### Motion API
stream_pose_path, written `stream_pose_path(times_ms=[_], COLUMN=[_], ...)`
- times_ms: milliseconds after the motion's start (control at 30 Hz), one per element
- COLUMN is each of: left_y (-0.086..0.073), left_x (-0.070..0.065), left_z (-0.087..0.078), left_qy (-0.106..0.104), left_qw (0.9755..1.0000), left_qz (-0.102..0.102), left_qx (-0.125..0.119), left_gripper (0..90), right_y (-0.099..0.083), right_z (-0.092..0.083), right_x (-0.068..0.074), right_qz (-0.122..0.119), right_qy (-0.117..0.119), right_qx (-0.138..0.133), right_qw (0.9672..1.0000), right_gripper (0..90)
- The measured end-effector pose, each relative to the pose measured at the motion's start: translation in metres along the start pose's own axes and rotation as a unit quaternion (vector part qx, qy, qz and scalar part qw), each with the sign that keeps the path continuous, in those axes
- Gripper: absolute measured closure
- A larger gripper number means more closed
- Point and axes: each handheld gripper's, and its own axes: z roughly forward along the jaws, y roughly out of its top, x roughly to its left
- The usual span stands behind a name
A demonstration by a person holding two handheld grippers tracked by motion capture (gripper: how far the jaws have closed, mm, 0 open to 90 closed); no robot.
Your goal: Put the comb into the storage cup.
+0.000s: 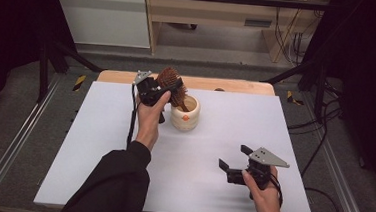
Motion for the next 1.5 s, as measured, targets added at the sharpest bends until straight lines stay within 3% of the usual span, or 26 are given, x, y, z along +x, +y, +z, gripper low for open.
stream_pose_path(times_ms=[767, 1000, 1300, 1500], left_y=[-0.006, -0.007, -0.014, -0.014], left_x=[0.000, -0.003, -0.006, -0.010], left_z=[-0.016, -0.023, -0.032, -0.039], left_qy=[0.006, 0.007, 0.006, 0.007], left_qw=[0.9993, 0.9981, 0.9972, 0.9952], left_qz=[0.037, 0.060, 0.073, 0.097], left_qx=[0.006, 0.008, 0.014, 0.014], left_gripper=[2.7, 2.8, 3.2, 3.3], right_y=[0.000, -0.001, -0.001, -0.001], right_z=[0.002, 0.005, 0.005, 0.005], right_x=[0.002, 0.003, 0.003, 0.003], right_qz=[0.003, 0.003, 0.002, 0.000], right_qy=[0.000, 0.002, 0.001, 0.001], right_qx=[0.000, 0.003, 0.003, 0.003], right_qw=[1.0000, 1.0000, 1.0000, 1.0000], right_gripper=[4.1, 4.1, 4.0, 3.9])
